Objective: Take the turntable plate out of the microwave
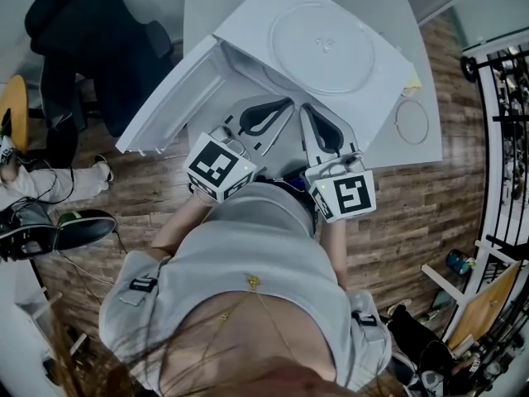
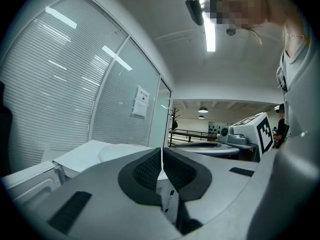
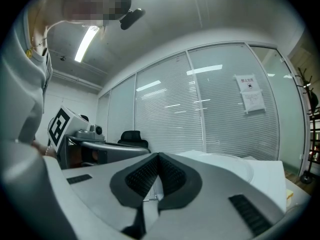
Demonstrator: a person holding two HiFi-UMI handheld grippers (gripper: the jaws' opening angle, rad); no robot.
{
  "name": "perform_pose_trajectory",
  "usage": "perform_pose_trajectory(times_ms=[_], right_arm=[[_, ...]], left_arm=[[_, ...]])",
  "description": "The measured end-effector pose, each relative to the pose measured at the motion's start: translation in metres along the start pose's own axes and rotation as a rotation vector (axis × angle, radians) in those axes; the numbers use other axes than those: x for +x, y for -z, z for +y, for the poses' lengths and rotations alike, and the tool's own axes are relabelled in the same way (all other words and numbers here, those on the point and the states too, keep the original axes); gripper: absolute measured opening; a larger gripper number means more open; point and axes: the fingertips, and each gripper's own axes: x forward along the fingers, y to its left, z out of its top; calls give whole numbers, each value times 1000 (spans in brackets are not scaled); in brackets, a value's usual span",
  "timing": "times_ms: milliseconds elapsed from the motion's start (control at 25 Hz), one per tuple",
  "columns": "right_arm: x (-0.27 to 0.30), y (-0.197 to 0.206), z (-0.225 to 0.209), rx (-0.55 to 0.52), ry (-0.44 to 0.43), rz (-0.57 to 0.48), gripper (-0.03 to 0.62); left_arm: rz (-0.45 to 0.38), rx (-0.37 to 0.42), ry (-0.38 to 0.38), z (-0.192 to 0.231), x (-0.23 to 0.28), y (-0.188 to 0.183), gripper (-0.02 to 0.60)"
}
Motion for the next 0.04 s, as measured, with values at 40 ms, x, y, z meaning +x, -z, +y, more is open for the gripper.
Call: perform_pose_trajectory(times_ms=[40], right_arm=[[1, 0, 0, -2, -1, 0, 15]], left_arm=[[0, 1, -1, 1, 0, 0, 34]])
